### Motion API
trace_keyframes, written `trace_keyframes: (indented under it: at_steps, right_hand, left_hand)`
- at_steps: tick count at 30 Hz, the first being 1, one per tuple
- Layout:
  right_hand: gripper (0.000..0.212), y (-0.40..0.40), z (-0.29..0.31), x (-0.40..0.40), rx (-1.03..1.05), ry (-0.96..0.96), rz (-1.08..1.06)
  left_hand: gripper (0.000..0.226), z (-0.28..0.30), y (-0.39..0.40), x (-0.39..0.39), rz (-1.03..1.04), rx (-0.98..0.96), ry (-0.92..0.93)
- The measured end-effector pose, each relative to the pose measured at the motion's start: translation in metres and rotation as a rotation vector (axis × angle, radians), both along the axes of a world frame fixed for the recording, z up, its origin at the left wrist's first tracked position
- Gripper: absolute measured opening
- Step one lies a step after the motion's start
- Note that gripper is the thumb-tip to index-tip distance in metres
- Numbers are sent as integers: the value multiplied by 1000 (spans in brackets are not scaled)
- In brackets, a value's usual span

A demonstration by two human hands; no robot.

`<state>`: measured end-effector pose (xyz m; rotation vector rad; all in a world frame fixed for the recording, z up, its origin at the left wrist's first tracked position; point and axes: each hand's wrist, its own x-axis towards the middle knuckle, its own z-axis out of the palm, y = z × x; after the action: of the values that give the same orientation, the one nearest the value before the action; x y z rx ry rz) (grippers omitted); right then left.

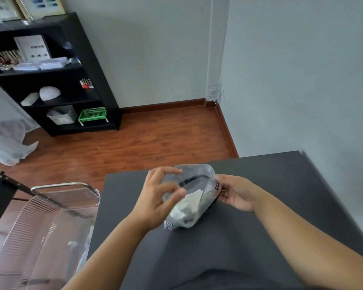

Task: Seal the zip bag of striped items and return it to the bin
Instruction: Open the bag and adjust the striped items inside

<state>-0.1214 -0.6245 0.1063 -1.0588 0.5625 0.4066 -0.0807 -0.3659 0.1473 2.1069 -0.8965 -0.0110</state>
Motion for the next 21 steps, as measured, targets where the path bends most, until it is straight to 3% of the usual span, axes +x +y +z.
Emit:
trace_keyframes:
  at_steps: [3,6,9,13,17,19,21]
  right_hand:
    - [24,0,8,-4,-21,-152,121]
    - [27,3,17,-7,-74,-270,246]
    - [32,3,27,-9,-182,-392,355]
    - [36,-1,36,-16,-449,-465,439]
    - [40,-3,36,-22,-699,-467,390]
    - [36,-4,33,-21,-767,-436,362]
    - [28,-5,34,-21,-695,-380,335]
  left_hand:
    - [28,18,-16,19,115,-71,65]
    - [16,28,-34,37,116,-9,468]
    - [25,19,-46,41,-75,242,723]
    - [30,6,-51,30,-306,194,945]
    - [4,4,-58,18,-271,68,885]
    - [16,2,-61,13,-172,88,689]
    - [22,1,-62,8,-63,94,489]
